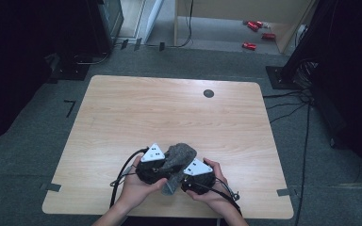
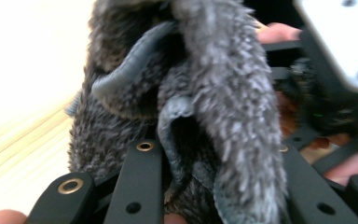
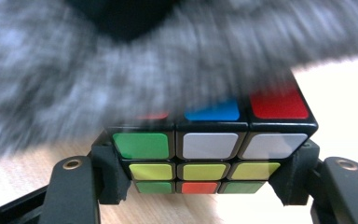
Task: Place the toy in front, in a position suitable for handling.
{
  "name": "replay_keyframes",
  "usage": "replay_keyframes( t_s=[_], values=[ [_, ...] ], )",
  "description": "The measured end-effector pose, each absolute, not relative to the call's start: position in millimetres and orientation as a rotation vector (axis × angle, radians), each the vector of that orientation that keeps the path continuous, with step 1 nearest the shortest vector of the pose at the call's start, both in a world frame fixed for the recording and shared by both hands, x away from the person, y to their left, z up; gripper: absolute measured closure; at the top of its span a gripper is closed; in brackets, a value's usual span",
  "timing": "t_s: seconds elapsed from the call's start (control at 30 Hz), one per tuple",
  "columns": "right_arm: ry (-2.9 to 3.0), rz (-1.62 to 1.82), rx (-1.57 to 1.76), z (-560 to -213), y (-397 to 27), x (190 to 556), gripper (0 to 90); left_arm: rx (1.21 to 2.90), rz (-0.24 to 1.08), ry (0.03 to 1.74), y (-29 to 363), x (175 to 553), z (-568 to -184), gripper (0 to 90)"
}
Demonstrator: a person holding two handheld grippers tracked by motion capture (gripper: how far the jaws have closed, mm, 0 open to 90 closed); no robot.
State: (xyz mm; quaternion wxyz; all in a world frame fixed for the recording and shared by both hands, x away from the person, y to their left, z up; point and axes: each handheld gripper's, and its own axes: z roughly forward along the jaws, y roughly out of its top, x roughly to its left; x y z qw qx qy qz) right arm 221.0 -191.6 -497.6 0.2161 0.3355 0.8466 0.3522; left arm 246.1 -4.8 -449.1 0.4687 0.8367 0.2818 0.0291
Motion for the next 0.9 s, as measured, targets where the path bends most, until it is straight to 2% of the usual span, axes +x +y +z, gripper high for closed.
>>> replay_keyframes(
  t_s=[0.13, 0.23, 0.3, 0.5, 0.67, 0.73, 0.9],
  values=[
    [2.334, 0.977, 0.929, -495.7, -190.6, 219.6, 34.5, 2.063, 0.102, 0.701, -6.0, 247.4, -449.1, 73.0],
    [2.341, 0.974, 0.919, -495.5, -192.5, 219.2, 34.5, 2.066, 0.146, 0.790, 5.4, 258.3, -454.1, 73.7],
    [2.341, 0.979, 0.917, -495.1, -192.9, 218.7, 34.5, 2.048, 0.114, 0.802, 9.4, 260.7, -455.0, 73.7],
    [2.331, 1.020, 0.929, -493.5, -193.8, 219.4, 34.4, 2.062, 0.119, 0.677, -4.4, 244.6, -447.6, 73.1],
    [2.325, 1.004, 0.926, -492.6, -195.6, 218.8, 34.4, 2.066, 0.165, 0.756, -0.6, 251.2, -450.3, 73.6],
    [2.323, 1.019, 0.927, -492.1, -195.7, 217.9, 34.4, 2.044, 0.137, 0.802, 9.1, 258.0, -453.7, 73.7],
    [2.319, 1.044, 0.917, -490.7, -196.3, 218.1, 34.3, 2.027, 0.103, 0.721, 5.4, 249.3, -449.2, 73.6]
  ],
)
